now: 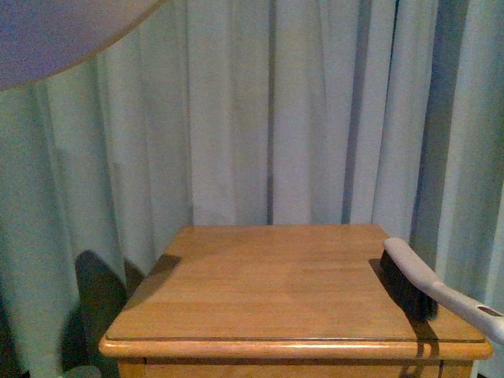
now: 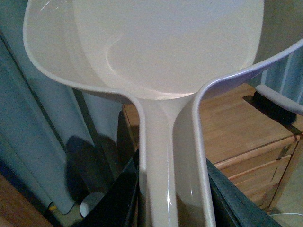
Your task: Clean up trash
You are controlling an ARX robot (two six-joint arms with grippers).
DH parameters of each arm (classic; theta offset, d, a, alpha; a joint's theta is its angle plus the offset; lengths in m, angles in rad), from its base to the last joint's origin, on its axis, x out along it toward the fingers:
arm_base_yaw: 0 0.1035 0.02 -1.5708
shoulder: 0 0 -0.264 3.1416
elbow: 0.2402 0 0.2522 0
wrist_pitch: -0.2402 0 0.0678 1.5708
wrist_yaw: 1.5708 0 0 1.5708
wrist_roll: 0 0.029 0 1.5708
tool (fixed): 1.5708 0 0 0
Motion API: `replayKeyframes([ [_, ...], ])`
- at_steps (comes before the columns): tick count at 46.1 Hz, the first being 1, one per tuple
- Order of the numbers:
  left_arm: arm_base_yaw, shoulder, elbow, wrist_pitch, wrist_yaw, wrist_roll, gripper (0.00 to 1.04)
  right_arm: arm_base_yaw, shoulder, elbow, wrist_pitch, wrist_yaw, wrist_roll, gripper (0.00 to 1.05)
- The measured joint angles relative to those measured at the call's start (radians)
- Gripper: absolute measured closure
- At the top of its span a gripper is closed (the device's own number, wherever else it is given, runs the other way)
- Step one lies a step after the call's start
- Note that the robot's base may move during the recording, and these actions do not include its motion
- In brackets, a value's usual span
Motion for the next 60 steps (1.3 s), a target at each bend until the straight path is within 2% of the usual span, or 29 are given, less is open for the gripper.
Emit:
replayKeyframes([
  [5, 0.0, 0.0, 0.0, 0.0, -0.002, -0.002, 0.77, -0.044, 0.227, 0.154, 0.029, -0.113, 0.029, 0.07],
  [12, 0.0, 0.0, -0.001, 0.0, -0.002, -0.002, 0.77, -0.072, 0.557, 0.463, -0.068, -0.245, 0.083, 0.07],
  [16, 0.0, 0.0, -0.001, 0.0, -0.002, -0.002, 0.77, -0.063, 0.766, 0.679, -0.154, -0.256, 0.118, 0.07],
  [26, 0.0, 0.0, -0.001, 0.0, -0.002, -0.003, 0.77, -0.004, 1.107, 1.023, -0.383, -0.268, 0.269, 0.07],
  [33, 0.0, 0.0, -0.001, 0.0, -0.002, -0.003, 0.77, 0.019, 1.25, 1.098, -0.46, -0.258, 0.343, 0.07],
  [41, 0.0, 0.0, -0.001, 0.0, -0.002, -0.003, 0.77, 0.023, 1.317, 1.109, -0.475, -0.232, 0.365, 0.07],
  [60, 0.0, 0.0, -0.001, 0.0, -0.002, -0.003, 0.77, 0.014, 1.415, 1.094, -0.385, -0.266, 0.367, 0.07],
])
